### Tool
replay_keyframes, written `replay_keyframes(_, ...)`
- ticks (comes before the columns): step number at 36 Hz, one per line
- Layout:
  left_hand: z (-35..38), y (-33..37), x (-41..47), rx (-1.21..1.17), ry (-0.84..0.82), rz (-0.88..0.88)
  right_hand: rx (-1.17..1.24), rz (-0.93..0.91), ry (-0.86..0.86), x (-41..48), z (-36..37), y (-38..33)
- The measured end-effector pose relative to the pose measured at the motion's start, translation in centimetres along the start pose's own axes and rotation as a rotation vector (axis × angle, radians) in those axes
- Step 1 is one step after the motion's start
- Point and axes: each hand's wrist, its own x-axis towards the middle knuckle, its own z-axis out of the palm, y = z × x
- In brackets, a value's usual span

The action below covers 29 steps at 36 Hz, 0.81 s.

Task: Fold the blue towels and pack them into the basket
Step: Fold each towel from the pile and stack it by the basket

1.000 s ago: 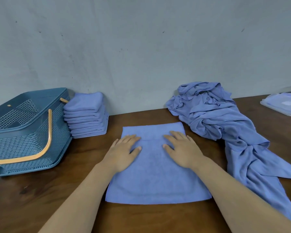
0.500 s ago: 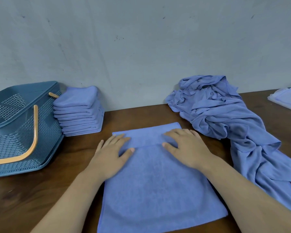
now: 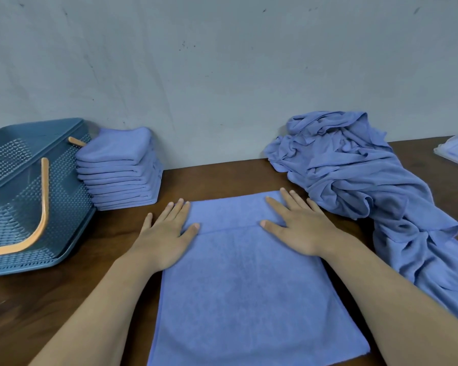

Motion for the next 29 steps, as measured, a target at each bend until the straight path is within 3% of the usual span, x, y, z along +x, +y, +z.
replay_keyframes(4, 0.3, 0.0, -0.3, -0.077, 0.107, -0.006, 0.013, -0.015, 0.024, -0.2, -0.1, 0.0)
replay_keyframes(8, -0.4, -0.2, -1.3, -0.208, 0.319, 0.088, 0.027, -0.118, 0.178, -1.3, -0.8, -0.2)
replay_keyframes(11, -0.4, -0.2, -2.5, -0.201, 0.180, 0.220, 0.080, -0.213, 0.252, -2.5, -1.3, -0.6)
replay_keyframes(14, -0.4, 0.2, -3.0, -0.130, 0.028, 0.203, 0.094, -0.254, 0.207, -3.7, -1.5, -0.9)
replay_keyframes(29, -1.1, -1.5, -5.3, -0.146, 0.110, 0.030, 0.192, -0.124, 0.295, -5.3, -2.4, 1.5)
